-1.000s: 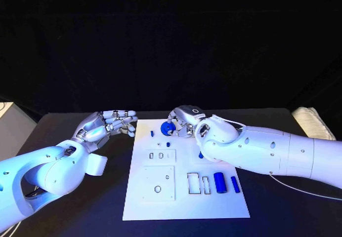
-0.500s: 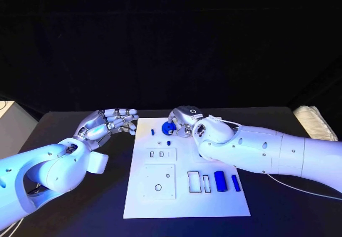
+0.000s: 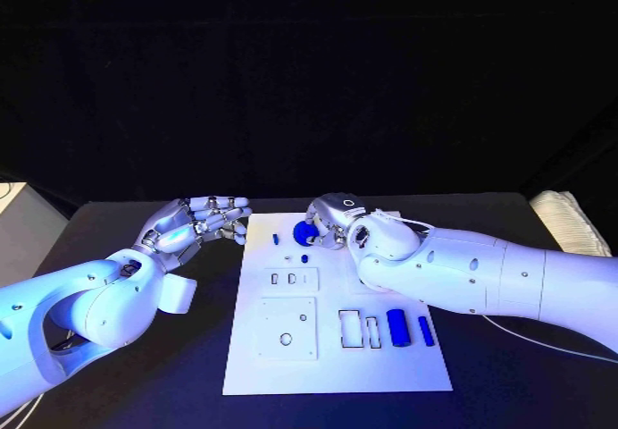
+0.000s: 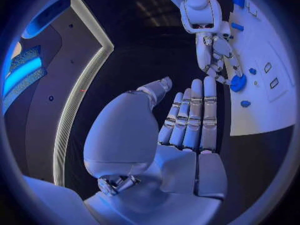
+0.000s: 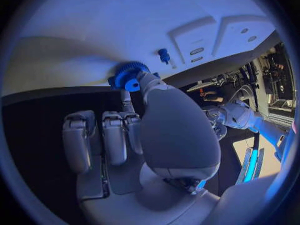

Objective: Assemble the parts on the task board

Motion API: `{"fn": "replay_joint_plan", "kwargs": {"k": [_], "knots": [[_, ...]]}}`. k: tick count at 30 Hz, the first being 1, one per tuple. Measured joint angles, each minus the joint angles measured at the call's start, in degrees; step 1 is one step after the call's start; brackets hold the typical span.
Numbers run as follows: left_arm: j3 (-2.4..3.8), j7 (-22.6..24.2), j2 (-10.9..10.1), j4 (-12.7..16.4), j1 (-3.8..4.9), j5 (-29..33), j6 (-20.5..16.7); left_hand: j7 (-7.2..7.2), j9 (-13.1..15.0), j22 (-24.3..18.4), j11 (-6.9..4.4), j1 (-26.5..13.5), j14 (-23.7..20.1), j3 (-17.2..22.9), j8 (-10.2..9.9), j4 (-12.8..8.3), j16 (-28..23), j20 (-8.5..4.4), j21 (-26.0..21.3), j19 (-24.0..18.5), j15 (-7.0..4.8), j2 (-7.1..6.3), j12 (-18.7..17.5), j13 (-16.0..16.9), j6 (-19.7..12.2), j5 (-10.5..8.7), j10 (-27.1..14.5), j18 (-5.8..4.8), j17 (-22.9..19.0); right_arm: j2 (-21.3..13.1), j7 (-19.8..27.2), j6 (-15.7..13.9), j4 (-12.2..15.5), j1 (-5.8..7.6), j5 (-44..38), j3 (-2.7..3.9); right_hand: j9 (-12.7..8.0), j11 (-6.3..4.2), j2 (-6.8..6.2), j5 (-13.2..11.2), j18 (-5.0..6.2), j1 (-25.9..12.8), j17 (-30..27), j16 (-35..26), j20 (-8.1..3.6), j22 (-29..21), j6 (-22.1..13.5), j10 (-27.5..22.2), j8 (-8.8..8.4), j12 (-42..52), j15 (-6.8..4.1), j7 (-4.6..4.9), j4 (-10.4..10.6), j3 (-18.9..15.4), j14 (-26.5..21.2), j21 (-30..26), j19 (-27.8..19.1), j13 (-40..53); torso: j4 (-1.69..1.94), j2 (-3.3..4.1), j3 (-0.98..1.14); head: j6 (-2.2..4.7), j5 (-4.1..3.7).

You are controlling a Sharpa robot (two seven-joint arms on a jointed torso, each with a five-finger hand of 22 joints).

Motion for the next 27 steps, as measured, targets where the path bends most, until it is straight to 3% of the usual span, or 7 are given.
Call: {"fn": "replay_joint_plan", "kwargs": {"k": [7, 11, 16, 21, 27], "knots": [[0.00, -0.1, 0.0, 0.0, 0.00, 0.0, 0.1, 0.00, 0.0, 0.0, 0.00, 0.0, 0.0, 0.0, 0.0, 0.0, 0.0, 0.00, 0.0, 0.0, 0.00, 0.00, 0.0, 0.0, 0.0, 0.00, 0.0, 0.00, 0.0, 0.4, -0.4, 0.0, -0.3, -0.06, -0.2, 0.02, -0.3, 0.00, -0.63, -0.5, 0.01, -1.4, 0.0, 0.0, 0.00, 0.0, 0.1, 0.0, -0.14, 0.0, 0.00, -0.11, 0.2, 0.2, 0.0, 0.0, 0.0, 0.0, -0.01, 0.00, 0.00, 0.03, 0.01], [0.00, -0.1, 0.0, 0.0, 0.00, 0.0, 0.1, 0.00, 0.0, 0.0, 0.00, 0.0, 0.0, 0.0, 0.0, 0.0, 0.0, 0.00, 0.0, 0.0, 0.00, 0.00, 0.0, 0.0, 0.0, 0.00, 0.0, 0.00, 0.0, 0.4, -0.5, 0.0, -0.4, -0.15, -0.2, -0.02, -0.6, 0.00, -0.22, -5.3, 0.01, -4.3, 0.0, 0.0, 0.00, 0.0, -0.8, 0.0, -1.29, 0.0, 0.00, 0.53, 0.4, -0.3, 0.0, 0.0, 0.0, 0.0, -0.01, 0.00, -0.01, 0.04, 0.00], [0.00, -0.2, 0.0, -0.1, 0.00, 0.0, 0.1, 0.00, 0.0, 0.0, 0.00, 0.0, 0.0, 0.0, 0.0, 0.0, 0.0, 0.00, 0.0, 0.0, 0.00, 0.00, 0.0, 0.0, 0.0, 0.00, 0.0, 0.00, 0.0, 0.5, -0.4, 0.0, -0.5, -0.24, 0.1, -0.09, -1.2, 0.34, 0.01, -8.0, 0.00, -8.2, 0.0, 0.0, 0.22, 0.0, -2.9, 0.1, -2.98, 0.0, 0.53, 0.84, 0.5, -3.7, -0.1, 0.0, 0.2, 0.0, -0.02, -0.01, -0.02, 0.04, 0.01], [0.00, -0.2, 0.0, -0.1, 0.00, -0.1, 0.1, 0.00, 0.0, 0.1, 0.00, 0.0, 0.0, 0.0, 0.0, 0.0, 0.3, 0.20, 0.4, -0.2, 0.00, 0.00, 0.0, 0.0, 0.0, 0.00, 0.0, 0.00, 0.0, 0.4, 0.0, 0.1, -0.6, -0.25, 1.3, -0.09, -1.4, 0.62, 0.87, -8.2, 0.00, -12.6, 0.0, 0.0, 0.64, 0.0, -3.3, 0.0, -3.82, 0.0, 0.72, 1.30, 0.6, -6.6, 0.1, 0.0, 0.2, 0.0, -0.02, 0.00, -0.03, 0.03, 0.04], [0.00, -0.3, 0.0, -0.2, 0.00, -0.1, 0.1, 0.00, 0.0, 0.2, 0.00, 0.0, 0.0, 0.0, 0.0, 0.0, 0.3, 0.20, 0.4, -0.2, 0.00, 0.00, 0.0, 0.0, 0.0, 0.00, 0.0, 0.00, 0.0, 0.2, 0.8, 0.8, -0.7, -0.22, 4.2, -0.10, -1.5, 0.62, 0.95, -7.7, 0.00, -13.0, 0.0, 0.0, 0.64, 0.0, -3.4, 0.0, -3.83, 0.0, 0.72, 1.36, 0.6, -6.7, 0.1, 0.0, 0.2, 0.0, -0.05, -0.01, -0.02, 0.00, 0.03]]}}
